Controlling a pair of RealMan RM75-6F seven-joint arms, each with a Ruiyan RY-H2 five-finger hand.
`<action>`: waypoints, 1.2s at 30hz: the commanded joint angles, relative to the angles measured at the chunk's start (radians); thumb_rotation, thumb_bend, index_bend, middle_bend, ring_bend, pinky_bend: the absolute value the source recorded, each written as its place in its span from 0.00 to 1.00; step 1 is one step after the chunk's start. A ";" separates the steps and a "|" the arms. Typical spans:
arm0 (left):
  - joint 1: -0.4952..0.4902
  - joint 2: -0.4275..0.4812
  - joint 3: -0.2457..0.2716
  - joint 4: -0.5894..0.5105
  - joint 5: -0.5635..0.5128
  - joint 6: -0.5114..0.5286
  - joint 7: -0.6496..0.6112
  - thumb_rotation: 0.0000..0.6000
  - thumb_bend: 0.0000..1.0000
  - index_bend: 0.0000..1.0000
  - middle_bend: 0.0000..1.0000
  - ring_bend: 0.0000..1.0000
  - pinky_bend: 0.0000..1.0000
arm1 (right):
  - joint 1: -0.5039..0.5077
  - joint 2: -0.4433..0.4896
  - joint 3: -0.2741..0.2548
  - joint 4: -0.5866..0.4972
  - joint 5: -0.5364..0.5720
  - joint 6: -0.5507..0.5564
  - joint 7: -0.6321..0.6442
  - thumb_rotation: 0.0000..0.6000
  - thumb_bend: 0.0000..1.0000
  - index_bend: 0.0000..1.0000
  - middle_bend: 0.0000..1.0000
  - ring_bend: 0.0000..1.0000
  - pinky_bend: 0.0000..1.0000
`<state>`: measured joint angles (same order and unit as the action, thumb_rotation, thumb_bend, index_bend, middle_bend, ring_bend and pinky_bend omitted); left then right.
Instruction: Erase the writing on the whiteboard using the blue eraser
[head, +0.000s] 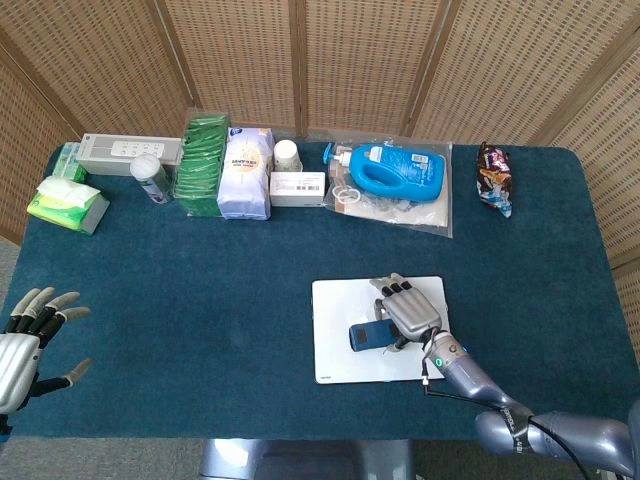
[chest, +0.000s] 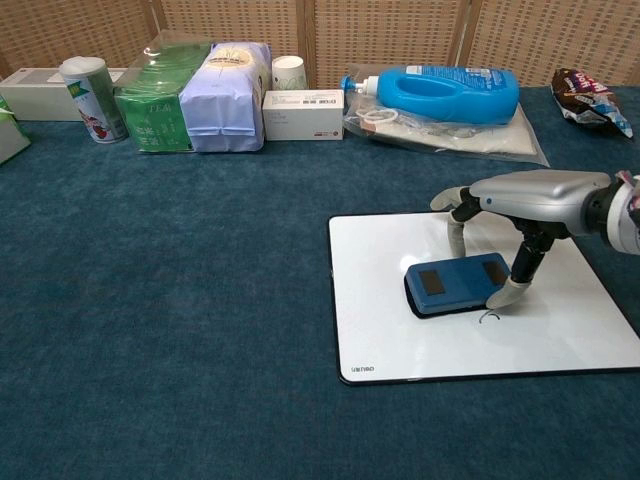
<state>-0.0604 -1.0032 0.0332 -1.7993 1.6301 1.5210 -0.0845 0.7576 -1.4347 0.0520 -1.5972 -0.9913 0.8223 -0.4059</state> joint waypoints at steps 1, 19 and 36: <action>0.001 0.003 0.000 -0.004 0.002 0.003 0.002 1.00 0.29 0.27 0.19 0.06 0.00 | -0.008 0.007 -0.005 0.001 -0.006 0.006 0.011 1.00 0.11 0.57 0.08 0.00 0.00; -0.003 0.001 0.002 -0.018 0.015 -0.004 0.013 1.00 0.29 0.26 0.19 0.06 0.00 | -0.091 0.116 -0.045 -0.051 -0.031 0.078 0.052 1.00 0.12 0.56 0.08 0.00 0.00; -0.008 0.000 -0.001 0.007 -0.002 -0.017 -0.014 1.00 0.29 0.26 0.19 0.05 0.00 | -0.026 0.025 -0.020 -0.103 -0.002 0.030 -0.020 1.00 0.11 0.56 0.08 0.00 0.00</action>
<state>-0.0691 -1.0038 0.0325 -1.7930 1.6281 1.5042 -0.0987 0.7273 -1.4013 0.0314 -1.7078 -0.9980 0.8559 -0.4223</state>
